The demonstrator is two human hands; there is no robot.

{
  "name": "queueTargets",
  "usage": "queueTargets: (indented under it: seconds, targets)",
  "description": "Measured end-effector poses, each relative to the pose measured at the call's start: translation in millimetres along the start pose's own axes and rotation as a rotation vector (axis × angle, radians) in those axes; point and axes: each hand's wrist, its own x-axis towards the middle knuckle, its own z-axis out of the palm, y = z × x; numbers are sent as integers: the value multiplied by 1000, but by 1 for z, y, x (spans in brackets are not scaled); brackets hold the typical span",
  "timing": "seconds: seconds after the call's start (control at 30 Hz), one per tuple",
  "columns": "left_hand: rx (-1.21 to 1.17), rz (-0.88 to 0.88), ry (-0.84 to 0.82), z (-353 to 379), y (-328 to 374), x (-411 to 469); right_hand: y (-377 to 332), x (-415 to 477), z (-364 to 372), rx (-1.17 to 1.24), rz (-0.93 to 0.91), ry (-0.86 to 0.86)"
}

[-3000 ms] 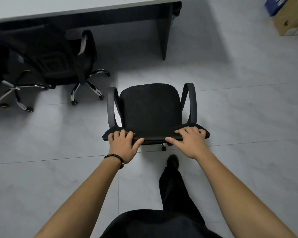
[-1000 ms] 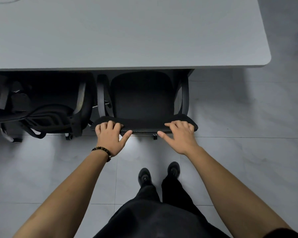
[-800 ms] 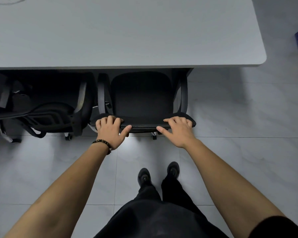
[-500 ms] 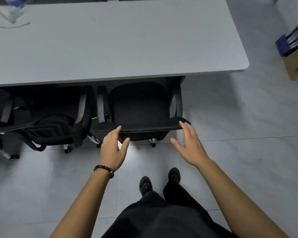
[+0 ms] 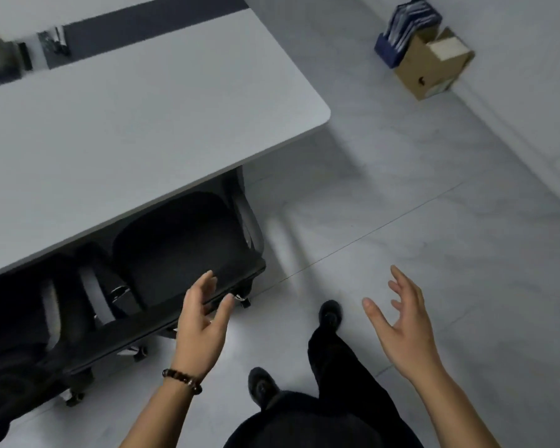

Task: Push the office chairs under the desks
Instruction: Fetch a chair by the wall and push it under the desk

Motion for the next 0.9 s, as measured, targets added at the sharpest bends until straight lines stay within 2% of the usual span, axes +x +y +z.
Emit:
queueTargets:
  seconds: [0.13, 0.27, 0.43, 0.63, 0.9]
  targets:
    - [47, 136, -44, 50, 55, 75, 2, 66, -34, 95, -27, 120]
    - [59, 190, -40, 123, 102, 142, 14, 156, -59, 104, -57, 130]
    - [7, 148, -8, 216, 171, 216, 0, 297, -115, 72, -91, 58]
    - [-9, 222, 63, 277, 268, 301, -61, 448, -178, 81, -222, 2]
    - [-82, 182, 196, 347, 311, 481, -102, 661, -163, 25, -272, -110]
